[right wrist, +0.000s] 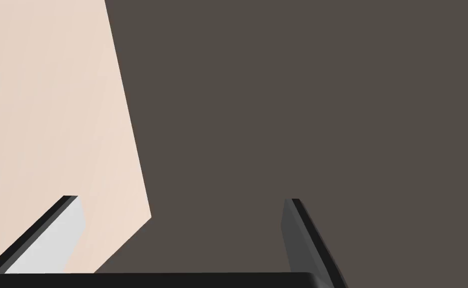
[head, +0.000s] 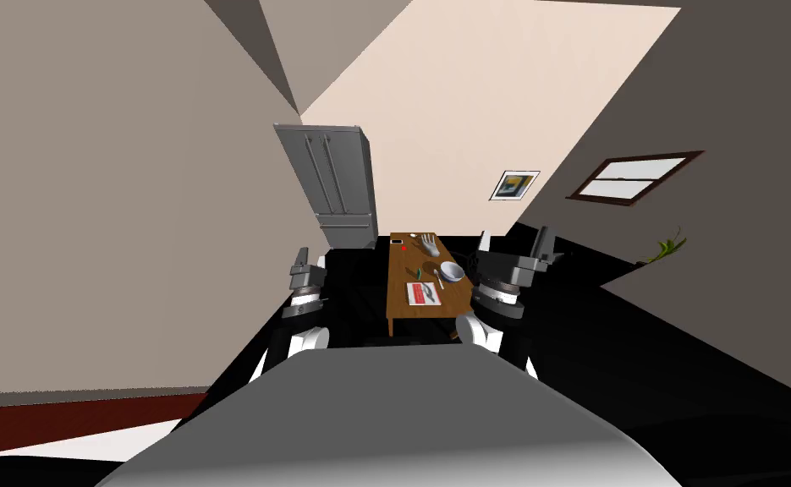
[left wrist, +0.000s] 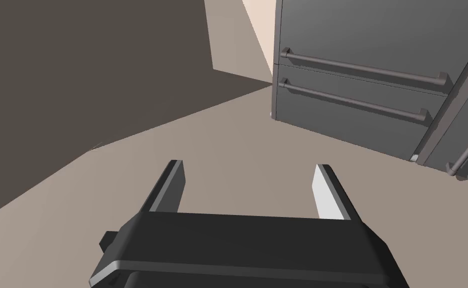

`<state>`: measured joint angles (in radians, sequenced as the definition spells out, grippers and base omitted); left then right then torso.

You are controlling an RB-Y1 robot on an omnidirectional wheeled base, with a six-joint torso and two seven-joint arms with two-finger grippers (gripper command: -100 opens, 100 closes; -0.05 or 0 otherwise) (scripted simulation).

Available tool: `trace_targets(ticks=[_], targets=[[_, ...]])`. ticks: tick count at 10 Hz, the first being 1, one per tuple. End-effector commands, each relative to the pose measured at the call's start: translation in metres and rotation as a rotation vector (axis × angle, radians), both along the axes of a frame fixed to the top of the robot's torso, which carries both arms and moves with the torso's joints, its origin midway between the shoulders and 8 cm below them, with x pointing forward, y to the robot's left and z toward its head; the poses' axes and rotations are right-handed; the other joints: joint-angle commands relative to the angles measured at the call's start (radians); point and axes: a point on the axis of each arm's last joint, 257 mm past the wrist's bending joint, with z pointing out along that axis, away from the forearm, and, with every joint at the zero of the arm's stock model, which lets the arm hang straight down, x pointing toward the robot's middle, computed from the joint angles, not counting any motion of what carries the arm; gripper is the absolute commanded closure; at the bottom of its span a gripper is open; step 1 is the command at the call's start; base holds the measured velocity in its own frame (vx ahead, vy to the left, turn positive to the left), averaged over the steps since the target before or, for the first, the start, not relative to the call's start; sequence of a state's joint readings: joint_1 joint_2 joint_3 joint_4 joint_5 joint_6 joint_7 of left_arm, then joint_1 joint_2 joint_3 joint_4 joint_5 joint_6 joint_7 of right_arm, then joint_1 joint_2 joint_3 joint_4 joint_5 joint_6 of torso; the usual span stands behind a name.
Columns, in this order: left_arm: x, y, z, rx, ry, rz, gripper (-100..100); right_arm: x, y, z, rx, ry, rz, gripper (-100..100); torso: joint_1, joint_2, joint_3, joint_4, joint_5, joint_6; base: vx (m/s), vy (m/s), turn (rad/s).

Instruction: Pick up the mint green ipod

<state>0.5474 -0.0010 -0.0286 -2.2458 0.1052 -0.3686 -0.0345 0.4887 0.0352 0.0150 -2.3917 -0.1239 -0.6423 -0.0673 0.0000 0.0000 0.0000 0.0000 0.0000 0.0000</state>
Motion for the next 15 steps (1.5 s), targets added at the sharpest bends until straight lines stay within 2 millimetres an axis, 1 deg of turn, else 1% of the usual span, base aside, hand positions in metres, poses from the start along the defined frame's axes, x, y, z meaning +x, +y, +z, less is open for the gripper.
trace_targets(ticks=[1, 3, 6, 8, 11, 12, 14, 15], targets=[[0.0, 0.0, 0.0, 0.0, 0.0, 0.0, 0, 0.002, 0.005, -0.003, -0.049, 0.018, -0.005, -100, 0.0, 0.0, 0.0, 0.0, 0.0, 0.0, -0.053, 0.037, 0.017], [0.0, 0.0, 0.0, 0.0, 0.0, 0.0, 0, 0.006, 0.012, -0.013, -0.138, 0.052, -0.027, -100, 0.004, 0.005, 0.003, 0.001, 0.001, 0.0, -0.102, 0.089, 0.035], [0.0, 0.0, 0.0, 0.0, 0.0, 0.0, 0, 0.014, 0.021, -0.037, -0.312, 0.123, -0.096, -100, 0.009, 0.006, 0.003, 0.001, 0.002, 0.0, -0.071, 0.141, 0.068], [0.0, 0.0, 0.0, 0.0, 0.0, 0.0, 0, 0.02, 0.026, -0.061, -0.452, 0.176, -0.155, -100, 0.011, 0.003, 0.002, 0.001, 0.003, 0.0, -0.025, 0.17, 0.085], [0.0, 0.0, 0.0, 0.0, 0.0, 0.0, 0, 0.028, 0.033, -0.107, -0.684, 0.257, -0.237, -100, 0.013, 0.001, 0.001, 0.0, 0.003, 0.0, 0.002, 0.204, 0.105], [0.0, 0.0, 0.0, 0.0, 0.0, 0.0, 0, 0.029, 0.034, -0.109, -0.7, 0.26, -0.245, -100, 0.015, -0.001, 0.0, 0.0, 0.003, 0.0, 0.019, 0.151, 0.011], [0.0, 0.0, 0.0, 0.0, 0.0, 0.0, 0, 0.032, 0.037, -0.144, -0.864, 0.305, -0.285, -100, 0.008, 0.0, 0.0, 0.0, 0.002, 0.0, 0.02, 0.136, 0.08], [0.0, 0.0, 0.0, 0.0, 0.0, 0.0, 0, 0.033, 0.039, -0.15, -0.889, 0.313, -0.292, -100, 0.009, -0.001, -0.001, 0.0, 0.002, 0.0, 0.036, 0.113, 0.027]])
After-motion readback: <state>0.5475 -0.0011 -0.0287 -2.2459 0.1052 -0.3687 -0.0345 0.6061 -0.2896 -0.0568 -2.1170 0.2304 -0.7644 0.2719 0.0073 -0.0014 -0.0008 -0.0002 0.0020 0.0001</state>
